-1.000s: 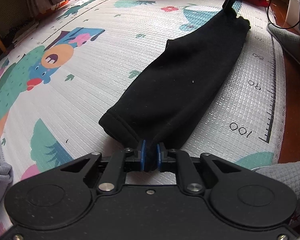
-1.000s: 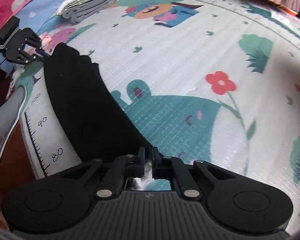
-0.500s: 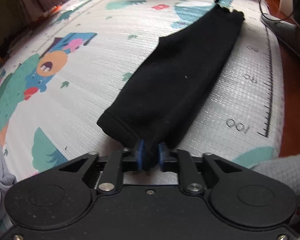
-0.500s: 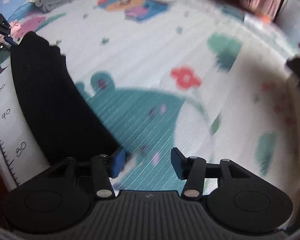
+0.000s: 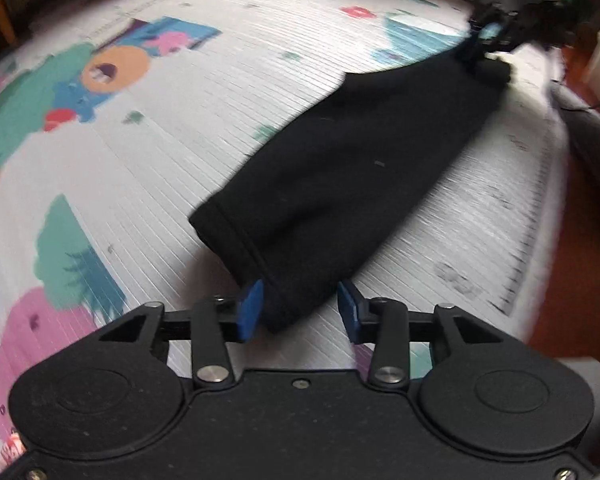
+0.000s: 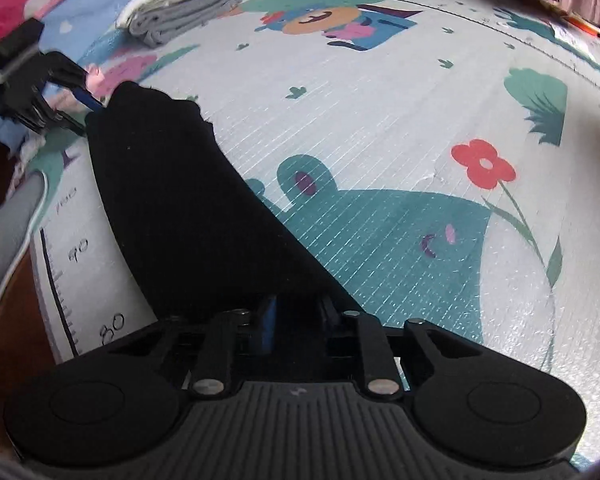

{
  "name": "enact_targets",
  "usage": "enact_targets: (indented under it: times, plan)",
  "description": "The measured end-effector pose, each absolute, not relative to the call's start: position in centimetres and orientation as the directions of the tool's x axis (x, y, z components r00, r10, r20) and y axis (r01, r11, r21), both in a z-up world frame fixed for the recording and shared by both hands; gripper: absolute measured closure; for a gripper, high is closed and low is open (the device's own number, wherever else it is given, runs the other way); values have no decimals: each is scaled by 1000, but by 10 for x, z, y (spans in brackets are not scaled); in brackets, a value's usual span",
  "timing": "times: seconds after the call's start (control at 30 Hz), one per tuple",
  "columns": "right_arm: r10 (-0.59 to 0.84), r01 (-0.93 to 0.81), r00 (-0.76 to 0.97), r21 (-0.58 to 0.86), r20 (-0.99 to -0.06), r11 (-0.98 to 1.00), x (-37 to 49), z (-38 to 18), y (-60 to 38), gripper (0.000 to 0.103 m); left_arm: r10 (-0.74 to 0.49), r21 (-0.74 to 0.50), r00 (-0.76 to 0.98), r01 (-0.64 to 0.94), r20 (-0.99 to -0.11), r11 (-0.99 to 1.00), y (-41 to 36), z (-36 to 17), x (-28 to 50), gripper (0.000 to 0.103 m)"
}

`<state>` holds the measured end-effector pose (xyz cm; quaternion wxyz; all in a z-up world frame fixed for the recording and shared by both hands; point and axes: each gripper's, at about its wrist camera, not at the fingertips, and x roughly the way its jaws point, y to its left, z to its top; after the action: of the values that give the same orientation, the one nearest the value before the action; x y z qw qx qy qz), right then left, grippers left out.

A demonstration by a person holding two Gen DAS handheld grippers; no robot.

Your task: Fold clothes

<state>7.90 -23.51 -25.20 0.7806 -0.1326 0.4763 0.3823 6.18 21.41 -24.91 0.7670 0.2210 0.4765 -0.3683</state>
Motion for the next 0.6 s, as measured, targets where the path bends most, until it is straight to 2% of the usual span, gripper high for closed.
enact_targets:
  times: [0.1, 0.23, 0.3, 0.37, 0.4, 0.47, 0.53, 0.6]
  plan:
    - [478, -716, 251, 171, -842, 677, 79, -252, -237, 78, -312, 45, 275, 811, -909, 583, 221, -232, 60, 60]
    - [489, -718, 246, 182, -837, 672, 77, -253, -236, 78, -421, -10, 433, 688, -797, 725, 225, -220, 82, 62]
    - [495, -720, 244, 186, -834, 669, 76, -253, -235, 78, -436, 0, 481, 672, -761, 741, 213, -230, 88, 62]
    - [500, -722, 242, 190, -832, 665, 75, -254, -234, 76, -414, 46, 488, 687, -768, 725, 200, -249, 91, 62]
    - [503, -723, 240, 192, -830, 664, 75, -254, -234, 70, -397, 112, 499, 719, -770, 686, 196, -261, 84, 62]
    - [508, -725, 238, 197, -828, 660, 74, -255, -233, 69, -365, 254, 527, 772, -768, 582, 188, -284, 68, 60]
    - [511, -723, 236, 202, -827, 661, 73, -255, -233, 71, -356, 218, 521, 750, -776, 624, 190, -280, 69, 60]
    - [507, -729, 266, 173, -820, 663, 70, -247, -231, 68, -337, 280, 557, 747, -759, 603, 182, -265, 59, 60]
